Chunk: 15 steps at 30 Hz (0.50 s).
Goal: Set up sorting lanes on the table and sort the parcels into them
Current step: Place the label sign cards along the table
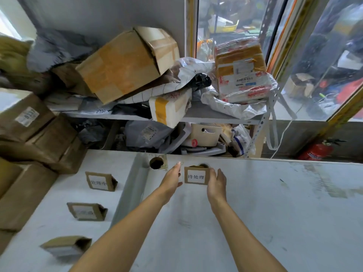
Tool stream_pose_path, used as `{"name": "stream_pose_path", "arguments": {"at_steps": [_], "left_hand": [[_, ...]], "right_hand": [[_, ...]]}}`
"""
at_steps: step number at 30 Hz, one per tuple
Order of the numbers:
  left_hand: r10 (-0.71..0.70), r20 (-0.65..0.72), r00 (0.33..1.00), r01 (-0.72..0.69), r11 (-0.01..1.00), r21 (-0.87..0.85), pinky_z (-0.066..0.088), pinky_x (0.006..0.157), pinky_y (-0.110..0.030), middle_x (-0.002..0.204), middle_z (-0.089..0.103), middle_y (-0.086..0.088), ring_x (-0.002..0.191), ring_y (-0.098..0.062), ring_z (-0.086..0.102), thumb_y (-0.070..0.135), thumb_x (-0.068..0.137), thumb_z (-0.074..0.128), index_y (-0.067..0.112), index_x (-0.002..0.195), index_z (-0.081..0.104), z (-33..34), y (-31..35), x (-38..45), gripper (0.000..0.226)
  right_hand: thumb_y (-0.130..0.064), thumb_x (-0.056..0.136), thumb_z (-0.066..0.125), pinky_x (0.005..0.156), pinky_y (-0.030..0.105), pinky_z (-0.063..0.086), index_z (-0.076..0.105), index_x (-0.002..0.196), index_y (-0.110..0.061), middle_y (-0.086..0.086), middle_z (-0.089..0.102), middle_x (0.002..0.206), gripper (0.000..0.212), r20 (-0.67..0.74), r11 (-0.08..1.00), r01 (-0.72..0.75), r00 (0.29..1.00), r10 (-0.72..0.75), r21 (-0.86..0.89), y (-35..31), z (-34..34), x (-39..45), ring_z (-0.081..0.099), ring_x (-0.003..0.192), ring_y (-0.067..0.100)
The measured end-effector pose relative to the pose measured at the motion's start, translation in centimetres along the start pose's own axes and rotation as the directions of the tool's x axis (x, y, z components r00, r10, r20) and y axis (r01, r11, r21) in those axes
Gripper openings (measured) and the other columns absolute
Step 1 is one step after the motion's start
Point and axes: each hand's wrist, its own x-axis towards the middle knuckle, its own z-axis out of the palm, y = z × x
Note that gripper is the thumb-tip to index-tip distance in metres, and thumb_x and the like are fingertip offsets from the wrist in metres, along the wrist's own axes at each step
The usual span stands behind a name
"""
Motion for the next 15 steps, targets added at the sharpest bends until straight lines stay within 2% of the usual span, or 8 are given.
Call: {"name": "stream_pose_path", "arguments": {"at_steps": [2, 4, 6, 8, 11, 13, 15], "left_hand": [[0.027, 0.014, 1.0, -0.026, 0.999, -0.047, 0.041, 0.109, -0.038, 0.154, 0.04, -0.003, 0.141, -0.019, 0.039, 0.048, 0.108, 0.028, 0.015, 0.154, 0.033, -1.5, 0.6, -1.0, 0.057], [0.067, 0.017, 0.998, -0.065, 0.994, -0.089, 0.041, 0.112, -0.041, 0.157, 0.038, -0.003, 0.142, -0.019, 0.039, 0.047, 0.108, 0.027, 0.014, 0.154, 0.033, -3.7, 1.4, -2.3, 0.058], [0.114, -0.004, 0.994, -0.113, 0.982, -0.148, 0.043, 0.11, -0.042, 0.155, 0.041, -0.003, 0.14, -0.019, 0.042, 0.047, 0.108, 0.026, 0.013, 0.152, 0.038, -6.4, 2.2, -3.7, 0.057], [0.155, -0.041, 0.987, -0.16, 0.964, -0.213, 0.047, 0.107, -0.041, 0.15, 0.048, -0.002, 0.135, -0.018, 0.047, 0.047, 0.108, 0.025, 0.011, 0.148, 0.044, -10.1, 2.3, -5.0, 0.057], [0.199, -0.103, 0.974, -0.218, 0.949, -0.226, 0.049, 0.104, -0.04, 0.139, 0.057, -0.002, 0.126, -0.017, 0.055, 0.048, 0.108, 0.021, 0.013, 0.142, 0.052, -16.0, 1.9, -6.5, 0.058], [0.188, -0.182, 0.965, -0.228, 0.947, -0.228, 0.048, 0.102, -0.039, 0.14, 0.057, -0.006, 0.125, -0.02, 0.056, 0.047, 0.108, 0.02, 0.014, 0.139, 0.055, -20.2, 1.4, -6.6, 0.057], [0.156, -0.261, 0.953, -0.216, 0.951, -0.221, 0.043, 0.106, -0.039, 0.142, 0.056, -0.009, 0.127, -0.022, 0.054, 0.044, 0.109, 0.021, 0.011, 0.139, 0.056, -24.1, 0.8, -6.4, 0.056]], "right_hand": [[-0.039, 0.109, 0.039, 0.121, 0.041, 0.034, 0.026, 0.16, -0.021, 0.001, 0.028, 0.163, 0.055, -0.083, 0.989, 0.142, 0.986, -0.144, -0.031, -0.9, 0.7, -2.1, 0.035, 0.148, 0.023], [-0.035, 0.11, 0.039, 0.121, 0.04, 0.034, 0.035, 0.157, -0.02, -0.001, 0.035, 0.16, 0.049, -0.083, 0.958, 0.282, 0.955, -0.286, -0.057, -2.2, 2.4, -4.4, 0.036, 0.147, 0.018], [-0.032, 0.11, 0.038, 0.119, 0.035, 0.033, 0.044, 0.152, -0.019, -0.004, 0.045, 0.154, 0.045, -0.053, 0.93, 0.363, 0.929, -0.366, -0.05, -3.4, 4.9, -6.0, 0.039, 0.141, 0.01], [-0.031, 0.11, 0.039, 0.117, 0.03, 0.034, 0.048, 0.15, -0.018, -0.005, 0.05, 0.149, 0.043, 0.01, 0.924, 0.383, 0.924, -0.383, -0.011, -4.6, 8.5, -7.8, 0.043, 0.135, 0.006], [-0.043, 0.106, 0.039, 0.12, 0.037, 0.036, 0.048, 0.151, -0.021, -0.004, 0.052, 0.152, 0.051, 0.146, 0.915, 0.401, 0.903, -0.403, 0.047, -6.1, 14.4, -11.1, 0.046, 0.139, 0.009], [-0.053, 0.099, 0.038, 0.122, 0.04, 0.035, 0.046, 0.152, -0.023, -0.003, 0.05, 0.153, 0.061, 0.222, 0.941, 0.332, 0.915, -0.336, 0.059, -6.3, 18.5, -12.8, 0.044, 0.142, 0.011], [-0.048, 0.106, 0.036, 0.122, 0.042, 0.034, 0.044, 0.153, -0.022, -0.002, 0.047, 0.155, 0.054, 0.276, 0.97, 0.236, 0.93, -0.241, 0.053, -6.5, 21.9, -14.1, 0.043, 0.143, 0.013]]}}
